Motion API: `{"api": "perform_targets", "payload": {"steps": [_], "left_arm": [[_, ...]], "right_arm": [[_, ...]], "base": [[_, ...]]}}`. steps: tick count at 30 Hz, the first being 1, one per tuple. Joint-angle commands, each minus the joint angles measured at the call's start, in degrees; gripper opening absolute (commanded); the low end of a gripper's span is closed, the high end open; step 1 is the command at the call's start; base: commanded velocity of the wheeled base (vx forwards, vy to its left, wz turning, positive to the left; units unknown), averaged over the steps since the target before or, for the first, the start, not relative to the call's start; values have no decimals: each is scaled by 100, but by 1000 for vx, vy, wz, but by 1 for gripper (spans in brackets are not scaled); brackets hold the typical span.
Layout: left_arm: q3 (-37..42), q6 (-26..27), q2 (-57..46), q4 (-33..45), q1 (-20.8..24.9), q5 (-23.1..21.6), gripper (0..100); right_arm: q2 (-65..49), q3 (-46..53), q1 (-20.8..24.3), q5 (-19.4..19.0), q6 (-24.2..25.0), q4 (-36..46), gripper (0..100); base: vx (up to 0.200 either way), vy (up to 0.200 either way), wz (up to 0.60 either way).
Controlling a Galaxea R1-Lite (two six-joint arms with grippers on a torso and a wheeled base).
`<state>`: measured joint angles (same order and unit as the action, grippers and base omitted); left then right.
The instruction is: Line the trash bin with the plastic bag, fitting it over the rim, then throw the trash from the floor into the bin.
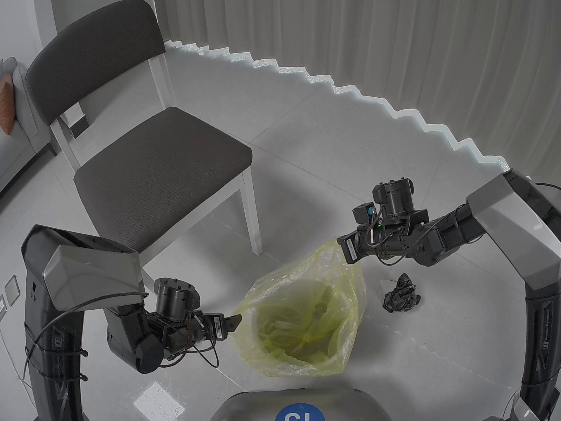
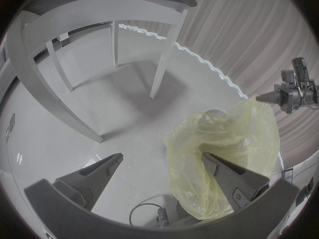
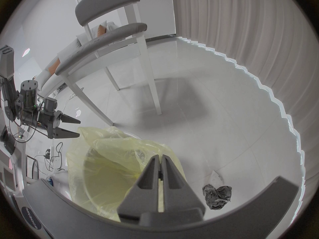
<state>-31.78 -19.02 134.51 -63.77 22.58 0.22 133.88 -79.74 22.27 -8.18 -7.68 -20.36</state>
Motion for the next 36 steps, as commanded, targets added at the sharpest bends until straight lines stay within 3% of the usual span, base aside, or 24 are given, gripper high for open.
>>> {"api": "perform_targets", "payload": {"steps": [1,36], "left_arm": [[14,-5,14,-4,1,-4,100],[111,-14,5,-215,-16,-4,100]], "right_arm": [[306,-130,23,1,21,-47,0],[815,46,93,88,39,-504,0]], "base": [[0,0,0],[0,0,0]]}}
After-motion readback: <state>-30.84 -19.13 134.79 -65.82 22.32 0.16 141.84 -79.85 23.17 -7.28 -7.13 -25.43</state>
